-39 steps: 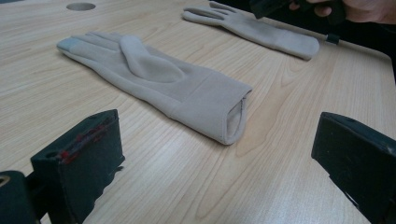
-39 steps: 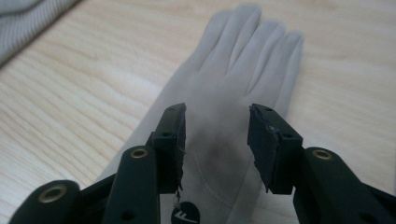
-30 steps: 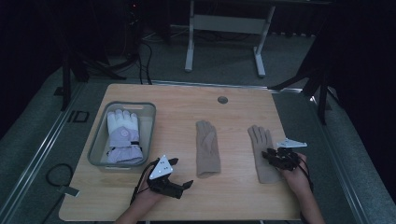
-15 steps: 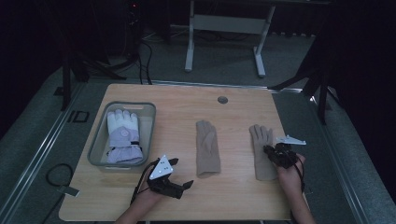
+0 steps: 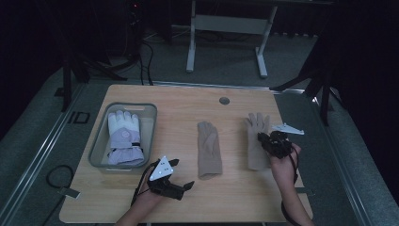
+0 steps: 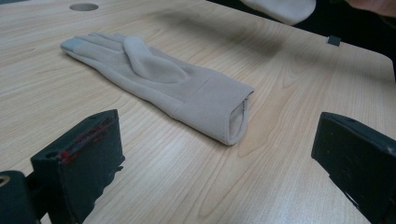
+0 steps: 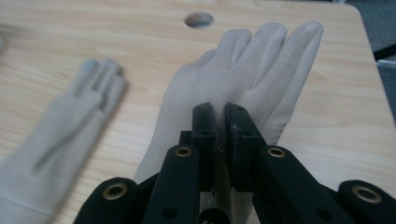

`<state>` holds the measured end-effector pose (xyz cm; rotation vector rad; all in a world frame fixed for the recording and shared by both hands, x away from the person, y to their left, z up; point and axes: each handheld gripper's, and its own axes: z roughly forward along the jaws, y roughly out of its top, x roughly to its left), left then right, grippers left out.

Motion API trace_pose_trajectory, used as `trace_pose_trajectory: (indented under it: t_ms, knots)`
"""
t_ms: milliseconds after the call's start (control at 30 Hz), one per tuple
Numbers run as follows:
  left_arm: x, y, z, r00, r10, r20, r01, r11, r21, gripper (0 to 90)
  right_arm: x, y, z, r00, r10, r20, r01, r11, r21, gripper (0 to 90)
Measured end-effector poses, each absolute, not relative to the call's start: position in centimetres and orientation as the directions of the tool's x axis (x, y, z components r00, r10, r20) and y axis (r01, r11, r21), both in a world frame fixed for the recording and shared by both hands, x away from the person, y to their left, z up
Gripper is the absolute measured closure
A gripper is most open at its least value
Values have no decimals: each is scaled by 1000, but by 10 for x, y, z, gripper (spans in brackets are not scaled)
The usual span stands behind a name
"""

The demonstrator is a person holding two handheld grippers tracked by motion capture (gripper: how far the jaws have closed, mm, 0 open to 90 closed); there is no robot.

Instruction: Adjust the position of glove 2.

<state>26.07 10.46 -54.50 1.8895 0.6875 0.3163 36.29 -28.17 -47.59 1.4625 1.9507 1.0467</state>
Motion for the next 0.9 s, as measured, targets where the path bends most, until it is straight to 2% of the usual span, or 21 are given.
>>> trace_pose_trajectory:
  t_ms: [200, 433, 900]
  knots:
    - [260, 105, -544, 801, 591, -91, 311, -283, 907, 20, 364, -264, -467, -328, 942, 75, 564, 131, 815, 828]
    - [261, 106, -545, 799, 595, -91, 315, -284, 906, 20, 364, -224, -459, -374, 922, 98, 540, 131, 831, 828]
    - [260, 107, -543, 800, 593, -89, 311, -282, 908, 20, 365, -163, -473, -430, 893, 134, 549, 140, 824, 826]
